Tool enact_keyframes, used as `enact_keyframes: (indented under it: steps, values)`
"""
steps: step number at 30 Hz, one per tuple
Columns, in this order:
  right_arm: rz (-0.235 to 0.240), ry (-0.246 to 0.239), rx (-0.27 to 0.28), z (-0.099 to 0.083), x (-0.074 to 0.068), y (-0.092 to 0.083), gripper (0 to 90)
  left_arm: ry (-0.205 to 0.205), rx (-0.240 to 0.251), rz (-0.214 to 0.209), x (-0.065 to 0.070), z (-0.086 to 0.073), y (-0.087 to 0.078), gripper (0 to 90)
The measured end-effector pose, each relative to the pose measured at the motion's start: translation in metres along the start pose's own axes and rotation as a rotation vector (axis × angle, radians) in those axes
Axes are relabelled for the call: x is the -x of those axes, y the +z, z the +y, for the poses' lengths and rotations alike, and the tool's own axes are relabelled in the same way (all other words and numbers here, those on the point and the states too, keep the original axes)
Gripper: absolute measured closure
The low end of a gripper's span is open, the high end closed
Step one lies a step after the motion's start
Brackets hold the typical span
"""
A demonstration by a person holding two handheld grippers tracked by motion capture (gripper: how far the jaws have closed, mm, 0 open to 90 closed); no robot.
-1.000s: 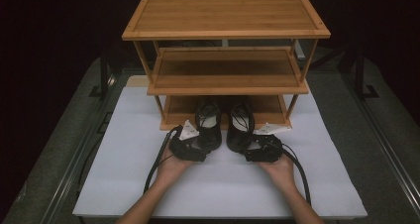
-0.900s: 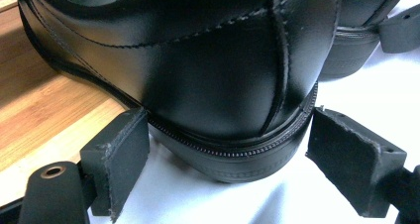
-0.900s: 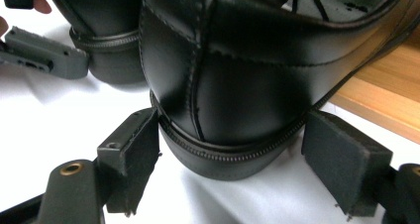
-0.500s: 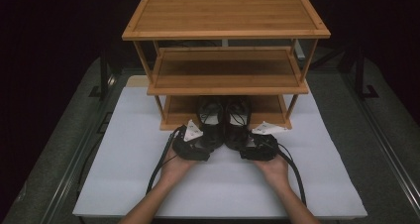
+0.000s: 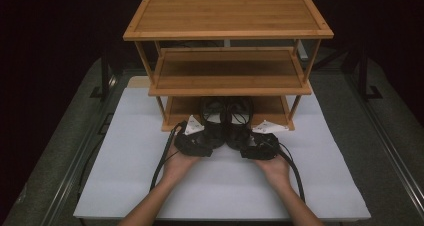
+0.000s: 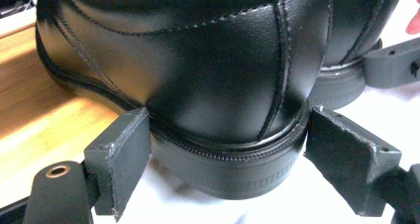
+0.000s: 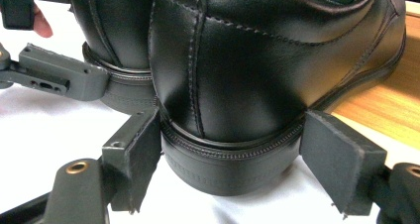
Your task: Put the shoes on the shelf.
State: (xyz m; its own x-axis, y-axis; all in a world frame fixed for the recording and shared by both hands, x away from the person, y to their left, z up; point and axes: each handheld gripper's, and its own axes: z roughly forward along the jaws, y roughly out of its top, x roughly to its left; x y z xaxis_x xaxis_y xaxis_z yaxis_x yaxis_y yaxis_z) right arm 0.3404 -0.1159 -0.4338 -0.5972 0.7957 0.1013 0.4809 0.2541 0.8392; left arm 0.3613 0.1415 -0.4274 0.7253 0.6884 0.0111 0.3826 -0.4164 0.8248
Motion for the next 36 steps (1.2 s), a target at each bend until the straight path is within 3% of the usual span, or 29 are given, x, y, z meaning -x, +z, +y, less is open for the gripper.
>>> enact_keyframes:
  steps: [8, 17, 25, 27, 28, 29, 30, 31, 32, 33, 34, 35, 36]
  values:
    - [-0.005, 0.019, 0.005, 0.006, 0.009, 0.009, 24.5, -0.021, 0.011, 0.002, -0.01, 0.008, 0.009, 17.6]
    - [-0.012, 0.051, 0.006, 0.017, 0.023, 0.021, 24.6, 0.013, -0.025, 0.012, -0.024, 0.022, 0.025, 17.7]
    - [-0.046, 0.025, -0.014, 0.028, 0.032, 0.035, 24.6, -0.027, -0.033, 0.015, -0.037, 0.024, 0.041, 17.7]
    - [-0.053, 0.025, -0.016, 0.03, 0.034, 0.039, 24.7, -0.061, -0.036, 0.018, -0.037, 0.025, 0.045, 17.7]
    - [-0.055, 0.02, -0.017, 0.031, 0.035, 0.041, 24.7, -0.023, -0.04, 0.033, -0.041, 0.026, 0.047, 17.7]
    - [-0.057, 0.026, -0.016, 0.031, 0.036, 0.044, 24.7, -0.045, -0.044, 0.022, -0.041, 0.026, 0.049, 17.7]
    - [-0.057, 0.033, -0.021, 0.031, 0.037, 0.045, 24.7, -0.04, -0.039, 0.03, -0.043, 0.027, 0.051, 17.7]
    - [-0.058, 0.03, -0.025, 0.031, 0.038, 0.047, 24.8, -0.073, -0.033, 0.015, -0.042, 0.027, 0.053, 17.7]
    - [-0.058, 0.036, -0.02, 0.031, 0.04, 0.049, 24.8, -0.057, -0.037, 0.009, -0.045, 0.028, 0.054, 17.7]
    - [-0.06, 0.036, -0.018, 0.031, 0.04, 0.05, 24.8, -0.033, -0.045, 0.038, -0.048, 0.029, 0.054, 17.7]
    - [-0.062, 0.036, -0.016, 0.031, 0.041, 0.051, 24.8, -0.054, -0.045, 0.035, -0.047, 0.029, 0.055, 17.7]
    - [-0.064, 0.038, -0.018, 0.032, 0.042, 0.052, 24.8, -0.042, -0.044, 0.03, -0.049, 0.029, 0.056, 17.7]
    - [-0.067, 0.032, -0.017, 0.033, 0.042, 0.053, 24.8, -0.066, -0.045, 0.037, -0.049, 0.029, 0.058, 17.7]
